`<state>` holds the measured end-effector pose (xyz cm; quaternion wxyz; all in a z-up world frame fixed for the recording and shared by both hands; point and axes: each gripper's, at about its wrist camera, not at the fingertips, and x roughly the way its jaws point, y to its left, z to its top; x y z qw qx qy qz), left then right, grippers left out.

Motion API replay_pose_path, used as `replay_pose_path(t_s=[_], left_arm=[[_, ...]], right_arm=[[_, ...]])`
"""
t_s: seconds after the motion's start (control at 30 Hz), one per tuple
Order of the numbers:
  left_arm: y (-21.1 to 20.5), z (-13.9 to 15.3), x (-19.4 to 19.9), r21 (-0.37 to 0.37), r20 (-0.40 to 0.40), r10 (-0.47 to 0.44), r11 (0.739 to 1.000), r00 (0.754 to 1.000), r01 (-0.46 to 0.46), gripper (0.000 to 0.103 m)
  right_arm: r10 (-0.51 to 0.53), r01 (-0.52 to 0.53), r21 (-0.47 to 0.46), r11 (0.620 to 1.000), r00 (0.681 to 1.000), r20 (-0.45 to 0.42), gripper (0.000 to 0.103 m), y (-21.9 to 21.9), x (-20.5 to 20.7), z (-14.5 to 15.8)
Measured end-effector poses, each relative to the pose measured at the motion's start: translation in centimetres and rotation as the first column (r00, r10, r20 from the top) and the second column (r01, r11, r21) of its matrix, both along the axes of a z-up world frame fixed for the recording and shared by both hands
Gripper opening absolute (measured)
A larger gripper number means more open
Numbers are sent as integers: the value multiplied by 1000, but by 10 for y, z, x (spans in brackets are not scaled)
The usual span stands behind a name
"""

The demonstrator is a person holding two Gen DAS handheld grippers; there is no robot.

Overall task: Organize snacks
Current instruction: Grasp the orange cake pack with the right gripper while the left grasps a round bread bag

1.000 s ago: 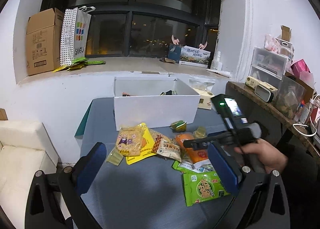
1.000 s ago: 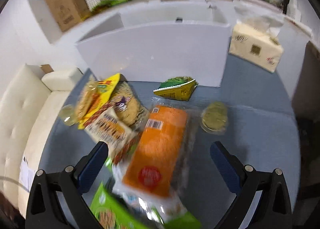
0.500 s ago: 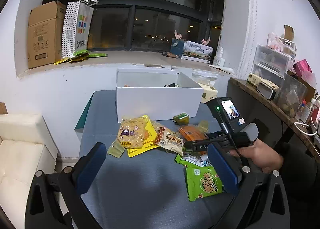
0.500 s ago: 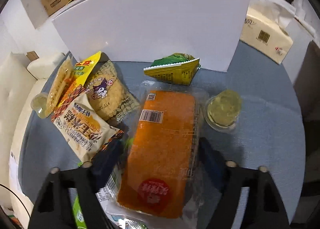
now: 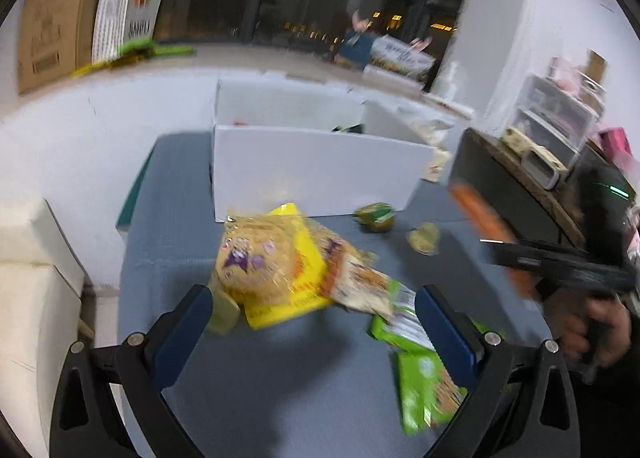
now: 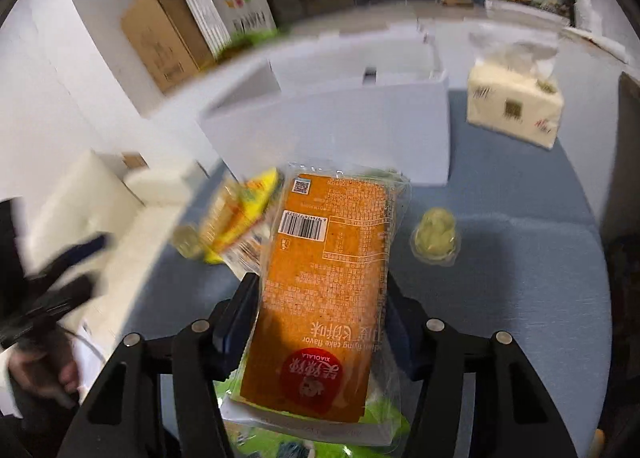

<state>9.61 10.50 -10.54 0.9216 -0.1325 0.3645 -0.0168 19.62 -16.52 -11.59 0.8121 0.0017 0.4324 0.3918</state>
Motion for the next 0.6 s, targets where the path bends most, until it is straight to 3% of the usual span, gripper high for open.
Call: replay_pose_path(t_s=[0.1,0.23,0.43,0.5,0.53,0.6], left_arm=[[17,-14,40,-21,-38,-34,999,999,33,103],[36,-42,84,-39,-153,-44,999,987,38,103],[45,-65,98,-95,-206,-51,995,977,32,102],[45,-69,100,-105,-214,-57,994,975,35,91],[44,-71,99,-100,-225,-56,994,973,34,78],[43,-68,96,-66,-209,-37,998,977,24,78]], right_arm=[[-33,31,69,997,999,28,63,-25,-6,21],[-70,63,116,991,996,58,63,-43,-17,39],[-81,73,132,989,995,60,63,-53,-25,39],[-83,76,136,988,995,47,63,-55,-22,37],[-82,76,137,988,996,43,63,-54,-20,34],[-80,74,131,989,996,42,63,-51,-20,30]])
